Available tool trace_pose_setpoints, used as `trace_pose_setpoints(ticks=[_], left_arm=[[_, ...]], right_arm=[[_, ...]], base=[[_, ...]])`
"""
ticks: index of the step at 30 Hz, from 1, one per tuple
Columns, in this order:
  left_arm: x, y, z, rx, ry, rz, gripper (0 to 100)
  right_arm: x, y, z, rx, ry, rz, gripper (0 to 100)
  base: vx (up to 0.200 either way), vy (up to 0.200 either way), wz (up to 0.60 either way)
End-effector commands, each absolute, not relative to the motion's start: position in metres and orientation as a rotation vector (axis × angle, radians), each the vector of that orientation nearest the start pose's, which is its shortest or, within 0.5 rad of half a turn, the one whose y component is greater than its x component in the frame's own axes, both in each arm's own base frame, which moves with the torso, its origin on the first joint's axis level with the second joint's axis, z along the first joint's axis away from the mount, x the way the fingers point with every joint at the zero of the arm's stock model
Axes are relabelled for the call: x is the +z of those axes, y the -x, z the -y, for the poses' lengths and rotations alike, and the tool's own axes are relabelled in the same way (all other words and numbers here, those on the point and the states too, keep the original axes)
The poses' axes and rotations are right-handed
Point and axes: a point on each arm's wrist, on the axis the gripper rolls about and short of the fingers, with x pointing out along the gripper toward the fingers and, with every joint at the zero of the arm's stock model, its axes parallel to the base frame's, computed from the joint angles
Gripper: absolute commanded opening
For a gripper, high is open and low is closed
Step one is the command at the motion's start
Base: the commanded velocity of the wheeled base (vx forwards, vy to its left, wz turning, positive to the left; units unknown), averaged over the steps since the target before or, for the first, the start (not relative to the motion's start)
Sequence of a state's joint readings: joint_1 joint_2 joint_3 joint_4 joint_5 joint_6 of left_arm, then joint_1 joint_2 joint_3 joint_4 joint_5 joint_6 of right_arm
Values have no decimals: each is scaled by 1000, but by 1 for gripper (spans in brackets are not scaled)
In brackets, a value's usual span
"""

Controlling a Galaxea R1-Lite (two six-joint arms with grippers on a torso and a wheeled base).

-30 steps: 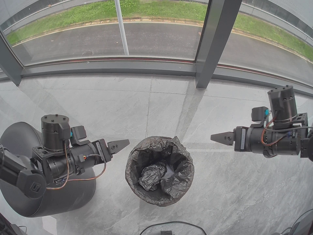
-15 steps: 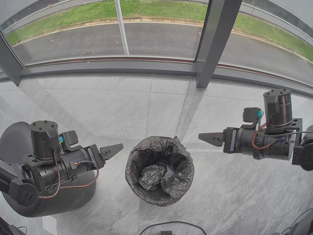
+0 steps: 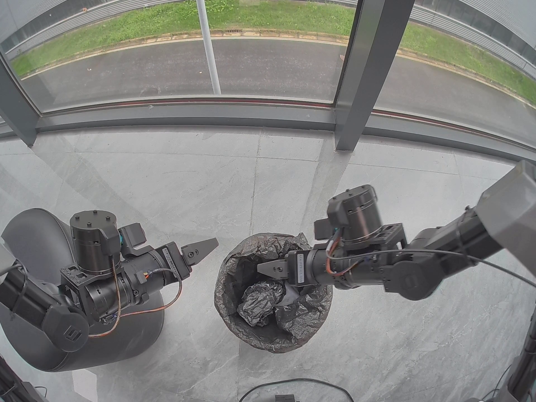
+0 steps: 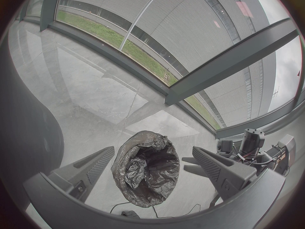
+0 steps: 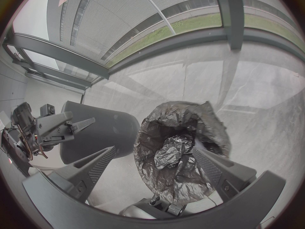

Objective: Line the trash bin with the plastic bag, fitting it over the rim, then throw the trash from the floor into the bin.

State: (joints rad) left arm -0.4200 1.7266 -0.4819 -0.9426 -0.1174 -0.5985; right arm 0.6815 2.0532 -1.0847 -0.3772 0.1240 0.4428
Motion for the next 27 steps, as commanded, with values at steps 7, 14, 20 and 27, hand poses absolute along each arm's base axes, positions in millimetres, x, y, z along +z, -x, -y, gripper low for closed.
trace_pose_setpoints(ticks=[7,14,20,27], left_arm=[[93,-266,112,-384,535,-521,100],[93,-265,112,-400,539,-527,100],[93,-265,112,-401,539,-529,100],[93,-266,112,-401,540,-528,100]], right_arm=[[29,-346,-280,650,-203,-844,100],[12,-355,-273,618,-201,-870,100],[-3,-366,-266,586,-203,-888,100],[3,-367,-267,594,-193,-866,100]], base=[[0,0,0],[0,0,0],[0,0,0],[0,0,0]])
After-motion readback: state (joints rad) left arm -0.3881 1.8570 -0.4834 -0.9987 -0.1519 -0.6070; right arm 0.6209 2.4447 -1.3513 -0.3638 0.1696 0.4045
